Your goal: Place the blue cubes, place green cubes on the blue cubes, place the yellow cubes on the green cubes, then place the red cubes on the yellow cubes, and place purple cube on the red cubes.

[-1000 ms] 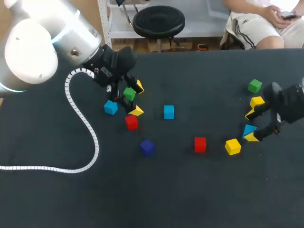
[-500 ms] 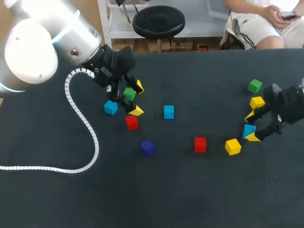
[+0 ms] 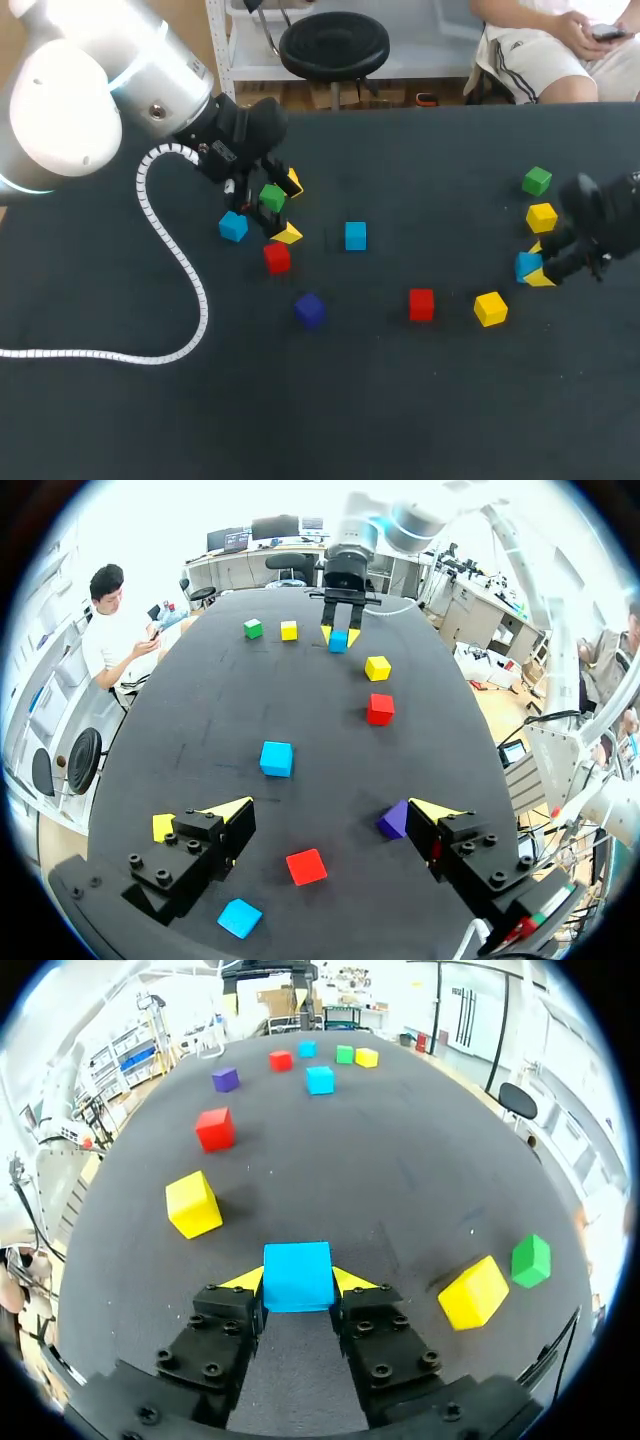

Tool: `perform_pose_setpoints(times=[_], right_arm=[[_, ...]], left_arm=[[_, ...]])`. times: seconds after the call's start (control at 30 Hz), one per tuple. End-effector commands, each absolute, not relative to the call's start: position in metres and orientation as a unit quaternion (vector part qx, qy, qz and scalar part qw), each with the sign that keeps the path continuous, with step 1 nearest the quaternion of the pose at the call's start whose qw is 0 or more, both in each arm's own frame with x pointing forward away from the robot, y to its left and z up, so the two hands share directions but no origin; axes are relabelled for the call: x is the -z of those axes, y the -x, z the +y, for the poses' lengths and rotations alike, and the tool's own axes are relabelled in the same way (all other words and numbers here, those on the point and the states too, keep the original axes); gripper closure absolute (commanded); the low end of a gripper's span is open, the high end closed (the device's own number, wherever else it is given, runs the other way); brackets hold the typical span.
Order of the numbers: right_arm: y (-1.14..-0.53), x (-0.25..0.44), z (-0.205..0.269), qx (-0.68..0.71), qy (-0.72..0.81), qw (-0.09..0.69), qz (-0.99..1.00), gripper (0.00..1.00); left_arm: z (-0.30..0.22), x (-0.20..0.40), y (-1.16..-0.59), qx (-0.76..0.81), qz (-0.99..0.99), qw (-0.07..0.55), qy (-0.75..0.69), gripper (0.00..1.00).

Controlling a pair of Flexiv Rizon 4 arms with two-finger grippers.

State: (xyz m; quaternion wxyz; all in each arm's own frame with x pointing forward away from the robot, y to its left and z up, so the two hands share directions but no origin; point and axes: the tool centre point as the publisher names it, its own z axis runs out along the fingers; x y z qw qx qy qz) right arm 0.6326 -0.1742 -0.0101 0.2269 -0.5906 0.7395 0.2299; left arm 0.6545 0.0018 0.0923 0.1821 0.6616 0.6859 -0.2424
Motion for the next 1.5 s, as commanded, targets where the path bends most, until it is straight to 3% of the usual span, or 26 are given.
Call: perform_pose_setpoints(times=[0.03,1.0,1.03,1.07,1.13,1.5], right_arm=[[-0.632,-0.005,-0.164,-0.215,0.598,0.218,0.741,1.00],[-0.635,-0.071,-0.087,-0.171,0.652,0.200,0.711,1.00],[-0.634,-0.072,-0.084,-0.171,0.653,0.199,0.711,0.97],[-0.634,-0.073,-0.083,-0.174,0.650,0.200,0.712,0.82],[-0.635,-0.072,-0.080,-0.169,0.648,0.191,0.718,1.00],[-0.627,-0.065,-0.067,-0.186,0.661,0.180,0.705,1.00]], left_arm=[[0.002,-0.092,-0.656,0.244,0.685,0.182,-0.663,0.00],[0.002,-0.092,-0.656,0.244,0.685,0.182,-0.663,0.00],[0.002,-0.092,-0.656,0.244,0.685,0.182,-0.663,0.00],[0.002,-0.092,-0.656,0.244,0.685,0.182,-0.663,0.00],[0.002,-0.092,-0.656,0.244,0.685,0.182,-0.663,0.00],[0.002,-0.092,-0.656,0.244,0.685,0.182,-0.663,0.00]])
